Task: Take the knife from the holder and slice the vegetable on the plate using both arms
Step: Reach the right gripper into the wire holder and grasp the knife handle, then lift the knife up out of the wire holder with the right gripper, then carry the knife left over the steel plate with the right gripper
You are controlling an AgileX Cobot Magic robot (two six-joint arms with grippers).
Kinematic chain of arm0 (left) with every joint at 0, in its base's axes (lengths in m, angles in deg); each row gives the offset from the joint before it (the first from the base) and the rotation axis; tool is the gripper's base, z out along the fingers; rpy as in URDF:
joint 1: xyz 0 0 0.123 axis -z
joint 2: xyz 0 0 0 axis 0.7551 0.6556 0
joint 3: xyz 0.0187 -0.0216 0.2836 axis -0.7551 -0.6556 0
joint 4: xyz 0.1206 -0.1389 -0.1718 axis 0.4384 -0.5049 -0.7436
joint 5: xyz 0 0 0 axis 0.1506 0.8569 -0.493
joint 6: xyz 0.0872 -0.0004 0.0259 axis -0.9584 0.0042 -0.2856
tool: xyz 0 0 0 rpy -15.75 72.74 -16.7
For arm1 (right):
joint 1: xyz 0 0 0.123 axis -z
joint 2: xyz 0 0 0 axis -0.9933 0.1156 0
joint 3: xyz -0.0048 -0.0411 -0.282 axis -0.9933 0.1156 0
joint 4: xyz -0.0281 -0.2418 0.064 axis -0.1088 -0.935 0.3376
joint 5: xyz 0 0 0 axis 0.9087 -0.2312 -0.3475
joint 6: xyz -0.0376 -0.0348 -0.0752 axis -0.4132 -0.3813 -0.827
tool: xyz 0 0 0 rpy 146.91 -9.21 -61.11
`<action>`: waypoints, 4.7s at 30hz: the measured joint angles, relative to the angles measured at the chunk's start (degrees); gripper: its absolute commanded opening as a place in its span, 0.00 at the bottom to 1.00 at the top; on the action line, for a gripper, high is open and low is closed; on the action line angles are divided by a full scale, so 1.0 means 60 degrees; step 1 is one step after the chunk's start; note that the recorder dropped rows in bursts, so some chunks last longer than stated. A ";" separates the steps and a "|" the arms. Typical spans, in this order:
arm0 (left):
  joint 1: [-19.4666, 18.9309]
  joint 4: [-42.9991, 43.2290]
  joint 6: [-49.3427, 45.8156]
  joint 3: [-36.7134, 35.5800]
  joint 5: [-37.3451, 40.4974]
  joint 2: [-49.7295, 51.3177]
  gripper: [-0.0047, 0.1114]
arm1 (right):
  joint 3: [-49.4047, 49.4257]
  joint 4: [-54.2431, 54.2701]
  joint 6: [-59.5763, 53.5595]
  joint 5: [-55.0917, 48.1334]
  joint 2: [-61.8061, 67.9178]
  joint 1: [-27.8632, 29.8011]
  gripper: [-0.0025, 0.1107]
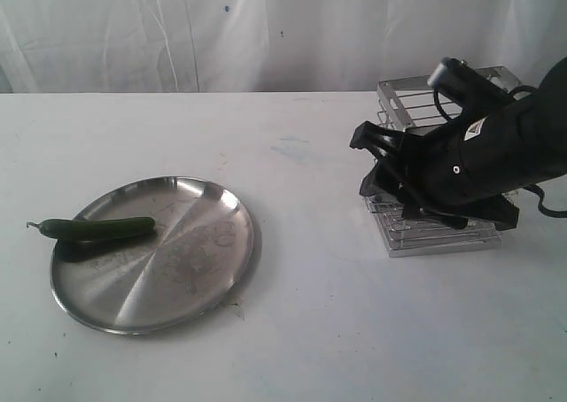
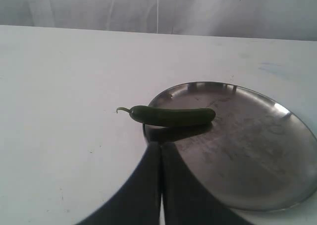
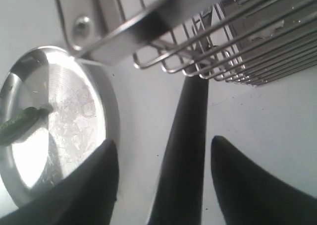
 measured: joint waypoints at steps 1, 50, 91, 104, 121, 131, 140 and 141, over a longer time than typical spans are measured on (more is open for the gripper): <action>0.0000 0.0000 0.0000 0.0000 0.0000 0.0000 0.04 | 0.0000 -0.0065 0.0000 0.0018 0.0000 0.0000 0.43; 0.0000 0.0000 0.0000 0.0000 0.0000 0.0000 0.04 | -0.2686 -0.2421 -0.5341 -0.2400 -0.0260 -0.0015 0.02; 0.0000 0.0000 0.0000 0.0000 0.0000 0.0000 0.04 | -0.3113 -0.0895 -0.7358 -0.1305 -0.1864 -0.3103 0.02; 0.0000 0.0000 0.0000 0.0000 0.0000 0.0000 0.04 | -0.3113 -0.5373 -0.3308 0.0520 0.0172 -0.4904 0.02; 0.0000 0.0000 0.0000 0.0000 0.0000 0.0000 0.04 | -0.3113 -1.2875 0.5817 0.0860 0.1864 -0.6076 0.02; 0.0000 0.0000 0.0000 0.0000 0.0000 0.0000 0.04 | -0.2997 -1.2971 0.6215 0.1138 0.2429 -0.6114 0.02; 0.0000 0.0000 0.0000 0.0000 0.0000 0.0000 0.04 | -0.2467 -1.3596 0.6855 0.1500 0.2852 -0.6114 0.02; 0.0000 0.0000 0.0000 0.0000 0.0000 0.0000 0.04 | -0.2387 -1.3841 0.7157 0.1497 0.2899 -0.6114 0.02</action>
